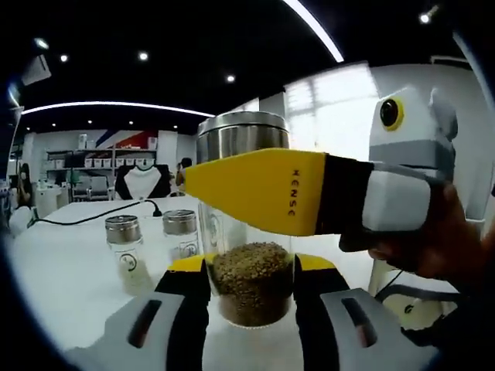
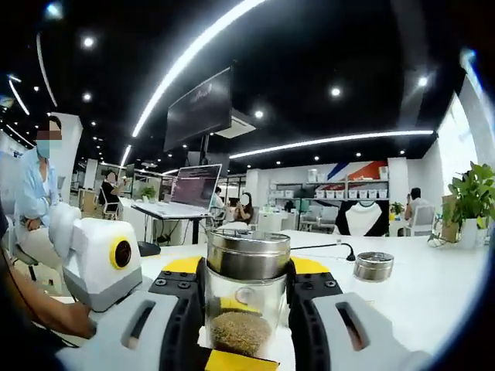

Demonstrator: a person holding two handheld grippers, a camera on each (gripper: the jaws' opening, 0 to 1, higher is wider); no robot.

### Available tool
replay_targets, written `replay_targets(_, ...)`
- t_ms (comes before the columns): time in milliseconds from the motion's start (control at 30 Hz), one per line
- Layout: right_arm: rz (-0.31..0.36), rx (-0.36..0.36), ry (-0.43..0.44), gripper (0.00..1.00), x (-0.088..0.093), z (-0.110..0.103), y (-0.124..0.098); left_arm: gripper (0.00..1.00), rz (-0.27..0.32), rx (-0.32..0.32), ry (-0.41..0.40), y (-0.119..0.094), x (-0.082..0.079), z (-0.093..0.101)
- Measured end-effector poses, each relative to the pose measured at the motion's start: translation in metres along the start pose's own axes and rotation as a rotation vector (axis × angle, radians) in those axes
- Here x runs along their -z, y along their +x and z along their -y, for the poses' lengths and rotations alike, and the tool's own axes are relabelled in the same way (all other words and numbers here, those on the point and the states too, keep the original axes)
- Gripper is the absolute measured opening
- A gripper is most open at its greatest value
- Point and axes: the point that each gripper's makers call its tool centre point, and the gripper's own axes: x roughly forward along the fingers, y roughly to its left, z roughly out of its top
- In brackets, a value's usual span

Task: Rotate the seasoning bottle until the label or dispensing opening points toward the visible target arrow and the bottle remains upright within the marked orientation range

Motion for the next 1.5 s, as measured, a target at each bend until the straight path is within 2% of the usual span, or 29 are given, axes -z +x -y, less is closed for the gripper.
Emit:
replay_targets(200, -0.006, 0.023, 0.013, 0.4, 0.003, 0.002, 0.0, 0.44, -0.007, -0.04, 0.029, 0.002, 0.003, -0.002)
replay_targets(333, -0.012, 0.04, -0.003, 0.4, 0.003, 0.003, 0.001, 0.44, -0.004, -0.045, 0.008, 0.003, 0.003, -0.001)
replay_targets(500, -0.027, 0.051, 0.002, 0.39, 0.006, 0.004, 0.0, 0.44, -0.015, -0.065, 0.04, 0.005, 0.007, -0.003)
replay_targets(633, -0.025, 0.05, -0.001, 0.39, 0.005, 0.006, -0.002, 0.44, -0.003, -0.039, 0.042, 0.007, 0.006, -0.001)
replay_targets(867, -0.028, 0.008, -0.005, 0.38, 0.006, 0.006, -0.003, 0.44, 0.005, 0.022, 0.038, 0.008, 0.006, -0.001)
replay_targets(1167, -0.014, -0.072, 0.014, 0.38, 0.003, -0.002, -0.004, 0.45, 0.016, 0.106, 0.041, 0.006, 0.003, 0.002)
replay_targets(1500, -0.009, -0.168, -0.013, 0.38, 0.0, -0.011, -0.008, 0.46, 0.017, 0.152, 0.043, 0.005, 0.002, 0.007)
